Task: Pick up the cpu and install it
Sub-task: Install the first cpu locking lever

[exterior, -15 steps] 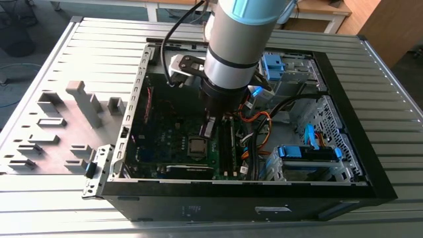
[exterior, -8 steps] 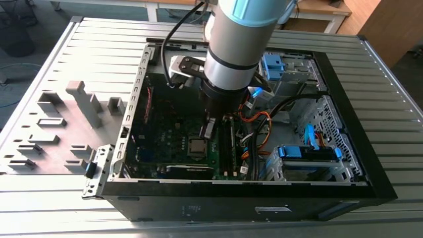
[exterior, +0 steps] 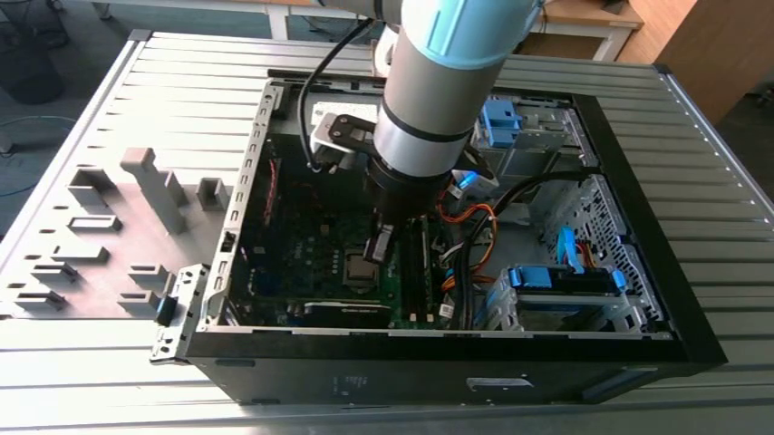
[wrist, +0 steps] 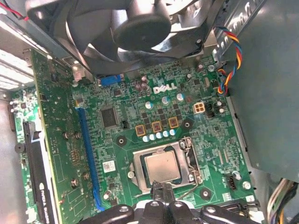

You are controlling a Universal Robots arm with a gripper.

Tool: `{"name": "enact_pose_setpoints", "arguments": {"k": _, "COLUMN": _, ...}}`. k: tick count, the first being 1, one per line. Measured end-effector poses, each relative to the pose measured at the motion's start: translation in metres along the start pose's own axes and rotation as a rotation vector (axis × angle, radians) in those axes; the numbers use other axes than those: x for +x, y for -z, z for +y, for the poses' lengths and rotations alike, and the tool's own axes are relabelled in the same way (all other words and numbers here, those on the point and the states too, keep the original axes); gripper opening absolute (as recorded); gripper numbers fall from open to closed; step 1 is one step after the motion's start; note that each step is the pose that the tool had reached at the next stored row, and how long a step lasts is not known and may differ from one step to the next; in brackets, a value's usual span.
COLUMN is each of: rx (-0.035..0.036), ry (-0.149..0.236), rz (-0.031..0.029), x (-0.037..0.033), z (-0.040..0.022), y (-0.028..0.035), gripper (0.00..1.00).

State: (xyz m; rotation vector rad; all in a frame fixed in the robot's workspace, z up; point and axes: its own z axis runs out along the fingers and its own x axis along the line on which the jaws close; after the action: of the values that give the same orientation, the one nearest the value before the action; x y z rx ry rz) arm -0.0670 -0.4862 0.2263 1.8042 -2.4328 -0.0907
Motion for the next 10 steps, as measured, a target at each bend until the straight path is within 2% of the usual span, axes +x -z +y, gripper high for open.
{"name": "enact_pose_setpoints", "arguments": {"k": 5, "rx": -0.0018, "ry": 0.000, "rz": 0.0003, "x": -0.0004, "z": -0.0010, "y": -0.0007, "gripper": 0.11}}
{"name": "enact_pose_setpoints", "arguments": {"k": 10, "rx": -0.0124, "ry": 0.000, "rz": 0.0065, "x": -0.0019, "z": -0.0059, "y": -0.0032, "gripper": 0.11}}
